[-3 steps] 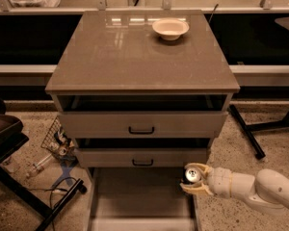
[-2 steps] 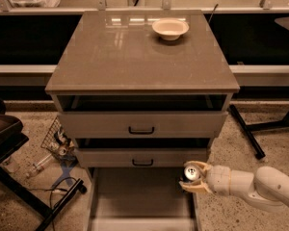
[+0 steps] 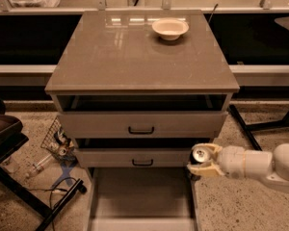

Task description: Pick pepsi can from bottom drawer and place on counter

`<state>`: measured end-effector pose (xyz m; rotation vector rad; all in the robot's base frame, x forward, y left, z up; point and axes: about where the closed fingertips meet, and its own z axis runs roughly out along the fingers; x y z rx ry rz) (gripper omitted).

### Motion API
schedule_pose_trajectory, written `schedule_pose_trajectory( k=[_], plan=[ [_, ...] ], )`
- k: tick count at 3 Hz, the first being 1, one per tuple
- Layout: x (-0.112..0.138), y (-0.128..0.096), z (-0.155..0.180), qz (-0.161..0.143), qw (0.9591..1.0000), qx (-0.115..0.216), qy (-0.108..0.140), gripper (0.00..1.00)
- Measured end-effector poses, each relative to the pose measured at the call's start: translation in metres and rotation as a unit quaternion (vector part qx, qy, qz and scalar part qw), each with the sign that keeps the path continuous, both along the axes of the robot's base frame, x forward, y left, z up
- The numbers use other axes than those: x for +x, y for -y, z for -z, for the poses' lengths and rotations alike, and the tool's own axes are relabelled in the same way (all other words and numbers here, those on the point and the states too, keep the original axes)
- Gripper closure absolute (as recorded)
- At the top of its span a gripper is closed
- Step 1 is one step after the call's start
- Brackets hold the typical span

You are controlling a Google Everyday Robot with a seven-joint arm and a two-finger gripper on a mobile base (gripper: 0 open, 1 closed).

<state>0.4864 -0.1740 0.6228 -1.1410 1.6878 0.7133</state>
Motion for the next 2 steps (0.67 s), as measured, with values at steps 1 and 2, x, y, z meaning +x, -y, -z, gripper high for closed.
schedule_pose_trajectory(
  k=[1,2],
  plan=[
    [0.004,0.012,-0.055,0.018,0.9997,-0.004,-0.014,1.0],
    [0.013,0.024,-0.106,0.039,0.999,-0.01,-0.021,1.0]
  ],
)
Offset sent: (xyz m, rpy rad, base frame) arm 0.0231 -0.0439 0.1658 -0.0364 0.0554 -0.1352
